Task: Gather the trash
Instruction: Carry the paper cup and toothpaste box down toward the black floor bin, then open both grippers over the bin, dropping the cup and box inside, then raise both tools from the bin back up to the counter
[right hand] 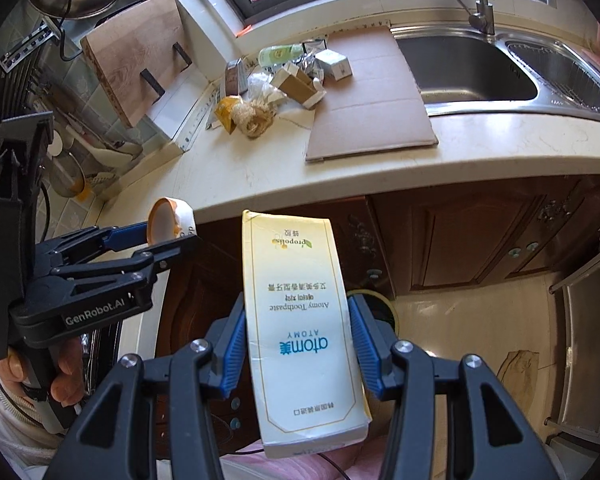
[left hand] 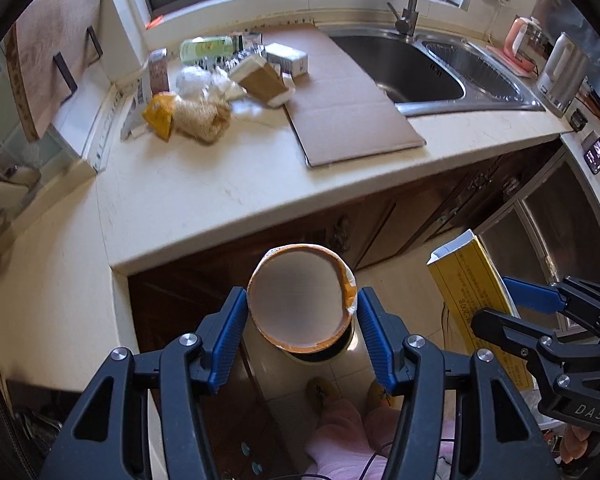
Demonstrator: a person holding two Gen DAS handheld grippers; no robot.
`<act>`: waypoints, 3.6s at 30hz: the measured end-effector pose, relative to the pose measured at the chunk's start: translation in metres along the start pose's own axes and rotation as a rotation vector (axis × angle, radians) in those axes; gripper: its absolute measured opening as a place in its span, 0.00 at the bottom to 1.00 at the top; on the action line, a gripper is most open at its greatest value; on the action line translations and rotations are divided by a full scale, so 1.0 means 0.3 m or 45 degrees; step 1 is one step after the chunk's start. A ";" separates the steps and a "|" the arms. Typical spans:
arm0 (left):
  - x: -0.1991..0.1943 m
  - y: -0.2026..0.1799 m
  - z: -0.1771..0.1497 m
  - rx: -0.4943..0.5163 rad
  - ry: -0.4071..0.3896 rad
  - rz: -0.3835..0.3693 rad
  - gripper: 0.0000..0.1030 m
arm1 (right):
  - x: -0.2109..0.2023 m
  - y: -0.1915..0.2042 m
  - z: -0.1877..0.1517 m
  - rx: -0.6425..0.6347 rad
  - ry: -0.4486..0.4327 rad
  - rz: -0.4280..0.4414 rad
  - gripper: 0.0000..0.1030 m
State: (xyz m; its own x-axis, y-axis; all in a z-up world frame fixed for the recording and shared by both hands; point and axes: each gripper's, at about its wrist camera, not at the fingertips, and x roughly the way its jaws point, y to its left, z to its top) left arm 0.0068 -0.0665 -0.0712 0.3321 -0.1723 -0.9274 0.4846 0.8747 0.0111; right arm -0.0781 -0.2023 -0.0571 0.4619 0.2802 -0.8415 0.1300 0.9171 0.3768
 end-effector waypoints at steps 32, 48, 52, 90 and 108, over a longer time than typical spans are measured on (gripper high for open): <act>1.135 0.125 -0.483 -0.503 0.429 -0.119 0.54 | 1.197 -0.478 -0.309 0.295 0.671 -0.039 0.49; 1.298 0.162 -0.497 -0.423 0.526 -0.078 0.86 | 1.349 -0.539 -0.353 0.357 0.673 -0.099 0.66; 1.270 0.170 -0.482 -0.420 0.506 -0.065 0.86 | 1.320 -0.538 -0.358 0.359 0.646 -0.112 0.66; 0.233 0.115 -0.182 -0.411 0.037 0.005 0.86 | 0.357 -0.132 -0.018 0.121 0.132 -0.052 0.66; -0.142 0.159 0.130 -0.335 -0.237 0.031 0.86 | 0.006 0.034 0.237 0.027 -0.202 -0.019 0.66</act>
State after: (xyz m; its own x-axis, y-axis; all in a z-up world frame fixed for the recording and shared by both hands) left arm 0.0472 -0.0351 -0.0168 0.4953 -0.2088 -0.8432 0.2572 0.9624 -0.0872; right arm -0.0134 -0.2125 -0.0273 0.5927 0.2170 -0.7757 0.1555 0.9141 0.3745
